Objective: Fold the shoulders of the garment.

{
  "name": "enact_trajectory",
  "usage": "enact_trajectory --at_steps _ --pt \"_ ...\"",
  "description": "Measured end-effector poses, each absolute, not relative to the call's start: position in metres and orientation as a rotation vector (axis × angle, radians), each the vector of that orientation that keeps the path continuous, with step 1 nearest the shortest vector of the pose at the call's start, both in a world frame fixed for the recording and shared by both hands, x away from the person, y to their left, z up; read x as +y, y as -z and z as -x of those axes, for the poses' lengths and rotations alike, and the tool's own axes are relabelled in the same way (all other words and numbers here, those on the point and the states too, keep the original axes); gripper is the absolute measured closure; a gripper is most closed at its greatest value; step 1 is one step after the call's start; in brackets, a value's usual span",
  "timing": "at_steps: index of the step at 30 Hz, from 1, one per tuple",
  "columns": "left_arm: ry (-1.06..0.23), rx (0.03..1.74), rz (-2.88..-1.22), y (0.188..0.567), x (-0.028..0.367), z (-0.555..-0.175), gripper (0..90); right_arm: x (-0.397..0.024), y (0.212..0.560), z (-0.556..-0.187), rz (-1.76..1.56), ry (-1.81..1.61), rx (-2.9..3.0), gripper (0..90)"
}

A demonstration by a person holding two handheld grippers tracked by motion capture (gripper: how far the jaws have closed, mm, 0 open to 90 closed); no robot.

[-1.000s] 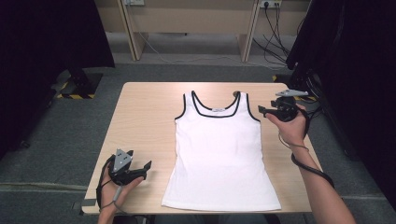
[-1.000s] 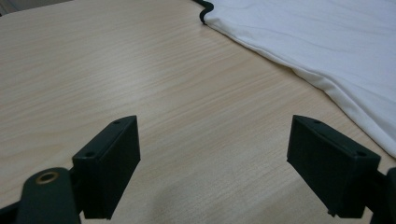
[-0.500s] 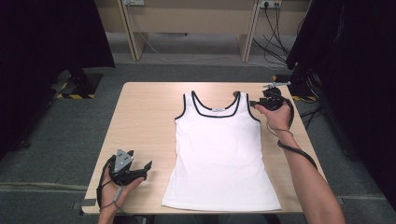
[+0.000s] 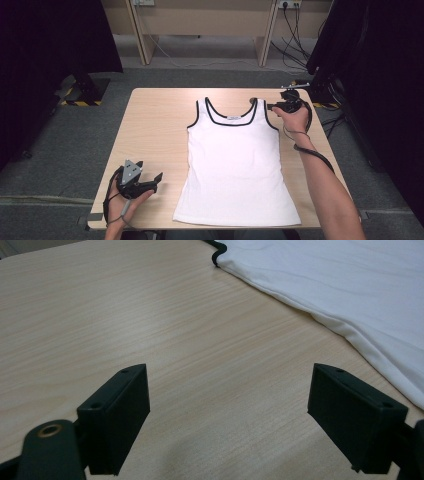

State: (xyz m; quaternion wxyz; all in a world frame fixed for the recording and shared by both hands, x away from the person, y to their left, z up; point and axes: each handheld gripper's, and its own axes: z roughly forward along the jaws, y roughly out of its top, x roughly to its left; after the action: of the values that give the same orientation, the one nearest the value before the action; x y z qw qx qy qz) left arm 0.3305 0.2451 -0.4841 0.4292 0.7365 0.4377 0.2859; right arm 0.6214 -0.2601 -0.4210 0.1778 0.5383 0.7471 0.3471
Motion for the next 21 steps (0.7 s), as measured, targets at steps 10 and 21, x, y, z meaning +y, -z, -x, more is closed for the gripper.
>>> enact_trajectory --at_steps 10,21 --pt "-0.717 1.093 -1.850 0.484 0.245 -0.330 16.1 -0.251 0.443 -0.635 -1.562 -0.934 2.149 61.6" --pt "-0.723 1.088 -1.858 0.484 0.243 -0.330 16.0 -0.233 0.454 -0.642 -1.540 -0.893 2.166 62.8"
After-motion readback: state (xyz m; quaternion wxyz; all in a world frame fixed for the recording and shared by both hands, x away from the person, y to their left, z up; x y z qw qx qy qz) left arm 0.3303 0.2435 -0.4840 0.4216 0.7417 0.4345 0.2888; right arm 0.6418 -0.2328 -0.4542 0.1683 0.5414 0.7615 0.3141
